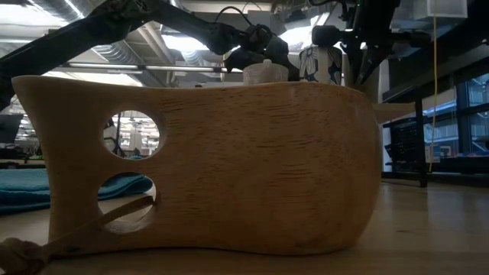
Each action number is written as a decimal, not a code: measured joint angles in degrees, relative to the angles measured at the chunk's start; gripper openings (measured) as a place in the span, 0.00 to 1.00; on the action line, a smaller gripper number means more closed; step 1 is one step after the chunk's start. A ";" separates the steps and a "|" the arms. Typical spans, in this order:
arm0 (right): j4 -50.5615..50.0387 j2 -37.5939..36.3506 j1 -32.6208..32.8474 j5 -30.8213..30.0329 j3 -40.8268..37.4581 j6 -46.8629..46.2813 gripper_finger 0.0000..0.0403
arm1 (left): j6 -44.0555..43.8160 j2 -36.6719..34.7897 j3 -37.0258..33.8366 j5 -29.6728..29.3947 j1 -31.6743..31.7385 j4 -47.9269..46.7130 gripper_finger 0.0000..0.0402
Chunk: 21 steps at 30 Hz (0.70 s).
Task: Stack small to large cups/mugs on shelf
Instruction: Put the blue mug on the shelf
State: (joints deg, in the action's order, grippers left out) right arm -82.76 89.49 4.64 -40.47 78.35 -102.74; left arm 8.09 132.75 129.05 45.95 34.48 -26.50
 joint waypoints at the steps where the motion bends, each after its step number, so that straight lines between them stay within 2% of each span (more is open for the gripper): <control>1: 0.00 0.00 0.01 0.00 0.00 0.00 0.14 | 0.01 0.01 0.00 0.00 0.00 0.00 0.16; 21: 0.02 0.00 -0.44 -1.57 0.00 0.02 0.14 | 0.03 0.00 0.00 0.00 -0.02 0.00 0.16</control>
State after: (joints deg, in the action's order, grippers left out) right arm -82.74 89.49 4.21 -42.04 78.35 -102.72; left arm 8.12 132.75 129.05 45.95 34.46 -26.50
